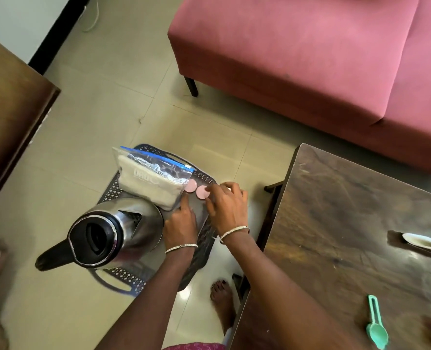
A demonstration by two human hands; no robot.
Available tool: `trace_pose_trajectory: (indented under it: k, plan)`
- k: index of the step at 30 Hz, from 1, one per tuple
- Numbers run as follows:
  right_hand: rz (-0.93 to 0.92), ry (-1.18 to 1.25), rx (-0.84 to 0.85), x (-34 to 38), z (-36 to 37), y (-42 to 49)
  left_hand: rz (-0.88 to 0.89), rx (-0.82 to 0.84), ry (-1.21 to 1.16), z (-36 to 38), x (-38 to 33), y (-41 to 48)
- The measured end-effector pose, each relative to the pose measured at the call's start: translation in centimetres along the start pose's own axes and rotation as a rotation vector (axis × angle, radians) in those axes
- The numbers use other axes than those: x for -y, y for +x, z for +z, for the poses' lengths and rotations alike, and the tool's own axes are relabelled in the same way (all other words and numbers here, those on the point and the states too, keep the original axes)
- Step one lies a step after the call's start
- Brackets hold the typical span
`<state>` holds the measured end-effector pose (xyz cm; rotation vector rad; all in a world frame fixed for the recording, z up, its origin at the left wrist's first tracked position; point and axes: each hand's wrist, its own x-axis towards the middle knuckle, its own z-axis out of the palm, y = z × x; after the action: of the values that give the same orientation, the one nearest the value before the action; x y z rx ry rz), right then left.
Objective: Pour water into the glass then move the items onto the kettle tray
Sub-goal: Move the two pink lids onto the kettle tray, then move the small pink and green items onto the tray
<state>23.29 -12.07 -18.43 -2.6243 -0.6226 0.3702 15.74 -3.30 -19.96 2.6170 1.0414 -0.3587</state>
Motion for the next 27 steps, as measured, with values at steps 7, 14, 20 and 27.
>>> trace_pose_trajectory:
  k: [7,14,20,27]
  plan:
    - [0.175,0.184,-0.017,-5.4,-3.3,-8.9,0.225,-0.114,-0.180,-2.3,-1.8,-5.1]
    - [0.447,0.295,-0.058,-11.0,-8.5,-17.7,0.443,-0.113,-0.248,-2.9,-7.1,-12.3]
    - [0.606,0.427,-0.188,-17.0,-11.6,-24.4,0.571,-0.011,-0.178,-0.8,-13.1,-19.3]
    - [0.730,0.483,-0.249,-26.1,-14.7,-33.6,0.646,0.122,-0.119,3.5,-20.5,-28.1]
